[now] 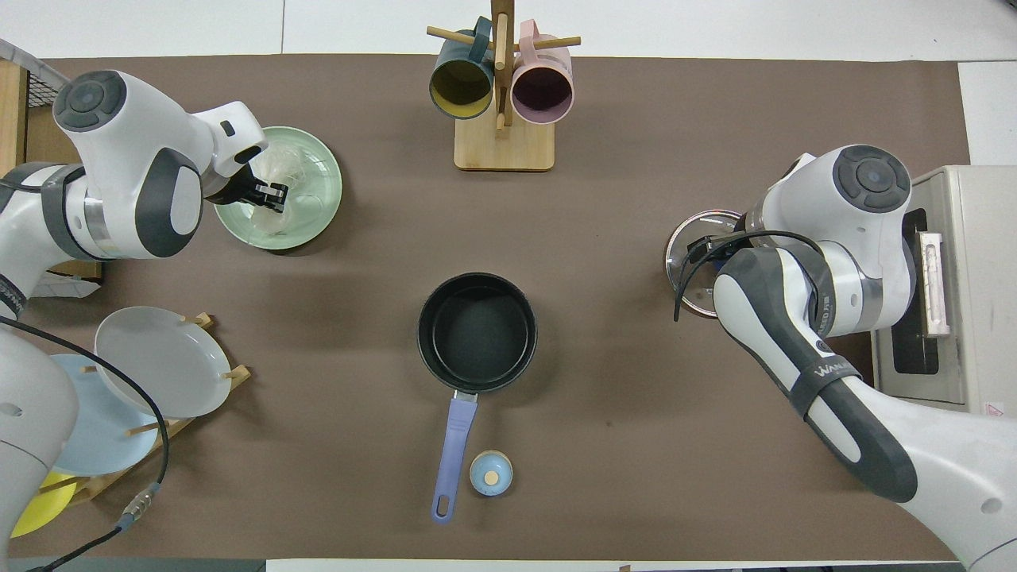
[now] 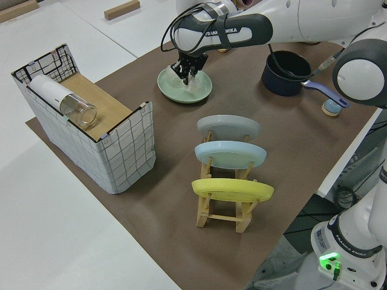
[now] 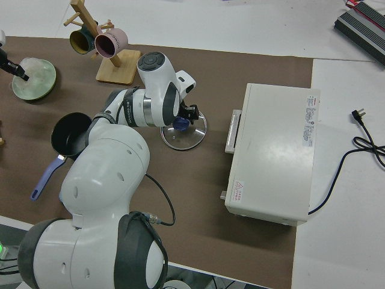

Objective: Transfer vermicelli from plate to pot
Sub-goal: 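Carry the vermicelli over the pot while the right gripper lifts the lid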

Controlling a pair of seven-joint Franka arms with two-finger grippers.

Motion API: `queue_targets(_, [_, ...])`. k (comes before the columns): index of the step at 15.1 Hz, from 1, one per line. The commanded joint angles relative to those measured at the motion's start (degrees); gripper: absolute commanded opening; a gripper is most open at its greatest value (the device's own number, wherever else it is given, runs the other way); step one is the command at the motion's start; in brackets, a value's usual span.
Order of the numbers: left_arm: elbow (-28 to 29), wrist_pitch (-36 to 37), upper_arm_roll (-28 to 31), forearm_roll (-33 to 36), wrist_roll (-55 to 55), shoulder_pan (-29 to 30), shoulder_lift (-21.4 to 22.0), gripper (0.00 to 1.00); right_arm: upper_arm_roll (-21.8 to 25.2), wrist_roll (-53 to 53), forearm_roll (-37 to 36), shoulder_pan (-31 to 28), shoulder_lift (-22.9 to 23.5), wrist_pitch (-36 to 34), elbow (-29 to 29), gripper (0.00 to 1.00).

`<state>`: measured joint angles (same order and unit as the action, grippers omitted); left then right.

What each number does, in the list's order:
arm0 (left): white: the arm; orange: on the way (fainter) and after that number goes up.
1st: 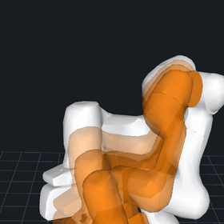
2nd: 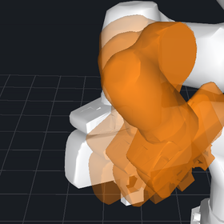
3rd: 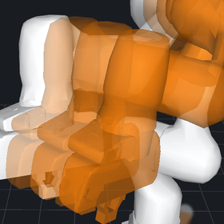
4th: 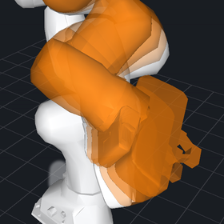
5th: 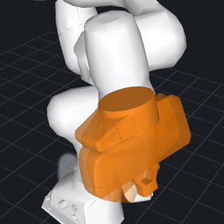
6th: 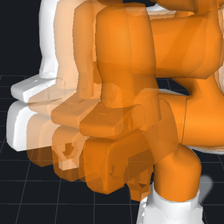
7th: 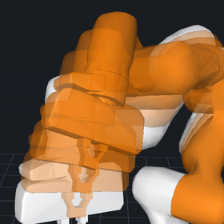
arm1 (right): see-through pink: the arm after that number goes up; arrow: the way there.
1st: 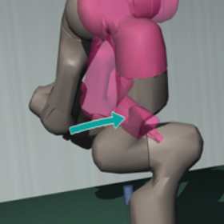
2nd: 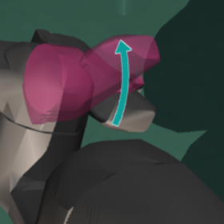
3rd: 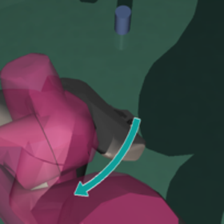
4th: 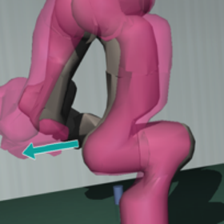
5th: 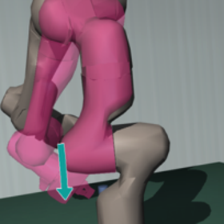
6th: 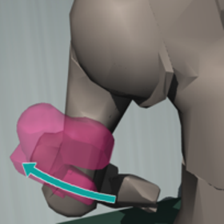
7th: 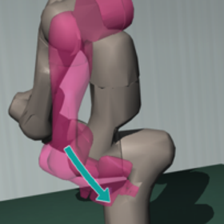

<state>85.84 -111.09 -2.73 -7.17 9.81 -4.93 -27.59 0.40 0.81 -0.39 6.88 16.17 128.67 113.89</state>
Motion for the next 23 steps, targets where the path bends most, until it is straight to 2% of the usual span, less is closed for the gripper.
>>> queue_targets(1, [-6.9,11.9,0.7,-3.8,-6.4,-0.1,2.6,0.00,-0.3,2.7,1.4,-0.7,-0.7,0.7,1.0,0.66])
queue_targets(4, [-7.5,17.1,-0.3,-8.3,-19.3,-1.4,9.6,0.00,-0.3,2.9,1.4,-0.8,-0.7,-0.1,0.4,0.45])
queue_targets(7, [-4.0,23.4,-1.0,-8.7,-26.0,-8.0,16.8,0.00,-0.3,2.9,1.4,-0.6,-0.6,-3.1,-2.3,0.43])
queue_targets(9, [-1.5,24.3,-1.0,-8.7,-32.4,-13.6,18.6,0.00,-0.3,2.9,1.4,0.0,-0.7,-7.3,-5.7,0.40])
queue_targets(11, [5.0,21.6,-1.0,-8.9,-37.0,-18.6,22.1,0.00,-0.4,2.8,1.4,0.2,-1.3,-10.6,-7.4,0.37])
queue_targets(14, [19.1,10.8,-1.0,-10.0,-38.4,-23.6,27.7,0.00,-1.5,2.8,1.4,0.2,-3.3,-16.0,-10.5,0.25])
queue_targets(17, [25.8,2.6,-1.0,-10.0,-40.3,-27.8,27.2,0.00,-3.1,1.9,1.4,0.4,-3.3,-24.1,-16.1,0.02])
queue_targets(20, [29.8,-4.3,-1.0,-10.0,-40.2,-29.2,25.6,0.00,-4.2,1.6,1.5,0.4,-3.9,-30.9,-20.6,0.00])
queue_targets(23, [30.0,-5.9,-1.0,-10.0,-39.6,-29.6,24.3,0.00,-5.9,-0.7,1.5,0.5,-4.0,-35.2,-23.3,0.00])
